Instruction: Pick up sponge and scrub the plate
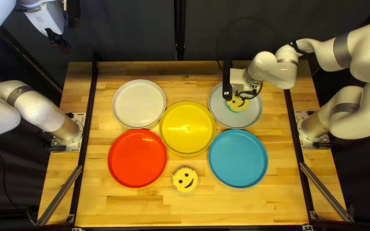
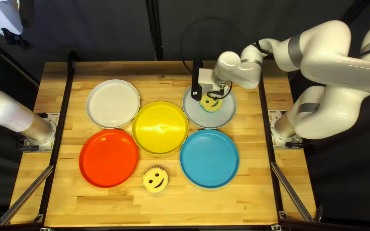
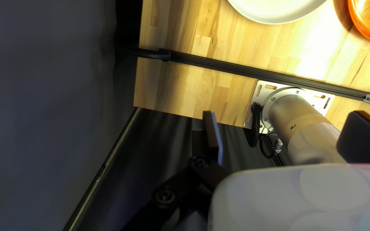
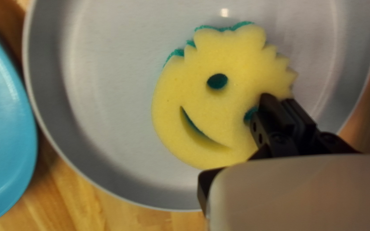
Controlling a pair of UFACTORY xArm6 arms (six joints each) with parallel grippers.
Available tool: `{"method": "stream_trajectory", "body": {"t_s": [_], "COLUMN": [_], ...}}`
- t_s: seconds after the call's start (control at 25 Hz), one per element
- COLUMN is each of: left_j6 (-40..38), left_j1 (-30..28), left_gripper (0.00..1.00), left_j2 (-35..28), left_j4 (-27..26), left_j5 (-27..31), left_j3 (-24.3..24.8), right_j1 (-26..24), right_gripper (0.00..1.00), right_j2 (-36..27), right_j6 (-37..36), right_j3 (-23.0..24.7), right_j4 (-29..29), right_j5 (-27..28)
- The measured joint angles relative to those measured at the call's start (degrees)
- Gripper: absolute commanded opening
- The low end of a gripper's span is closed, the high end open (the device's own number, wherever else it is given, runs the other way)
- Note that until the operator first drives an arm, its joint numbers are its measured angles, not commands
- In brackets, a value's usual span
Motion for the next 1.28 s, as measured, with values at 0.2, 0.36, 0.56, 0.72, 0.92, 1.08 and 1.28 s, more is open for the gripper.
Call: {"method": "stream_trajectory", "body": {"t_s": [0.2,0.36,0.56,0.72,0.92,1.08,1.28], "left_j6": [0.00,0.00,0.00,0.00,0.00,0.00,0.00], "left_j1": [0.00,0.00,0.00,0.00,0.00,0.00,0.00], "left_gripper": [1.00,1.00,1.00,1.00,1.00,1.00,1.00], "left_j2": [0.00,0.00,0.00,0.00,0.00,0.00,0.00], "left_j4": [0.00,0.00,0.00,0.00,0.00,0.00,0.00], "left_j5": [0.00,0.00,0.00,0.00,0.00,0.00,0.00], "left_j3": [0.00,0.00,0.00,0.00,0.00,0.00,0.00], "right_j1": [-1.02,0.94,4.39,6.36,6.76,7.39,10.75], "right_gripper": [0.00,0.00,0.00,0.00,0.00,0.00,0.00], "right_j2": [1.09,0.61,-1.87,-2.83,-4.59,-7.16,-10.64], "right_j6": [-0.07,1.84,4.16,4.63,2.56,1.71,4.00], "right_j3": [-1.36,-0.35,1.50,1.88,1.02,0.26,0.64], "right_j4": [-0.52,-1.01,-0.42,1.85,6.83,10.40,12.67], "right_j5": [0.18,-0.19,0.65,2.25,5.98,9.81,12.71]}}
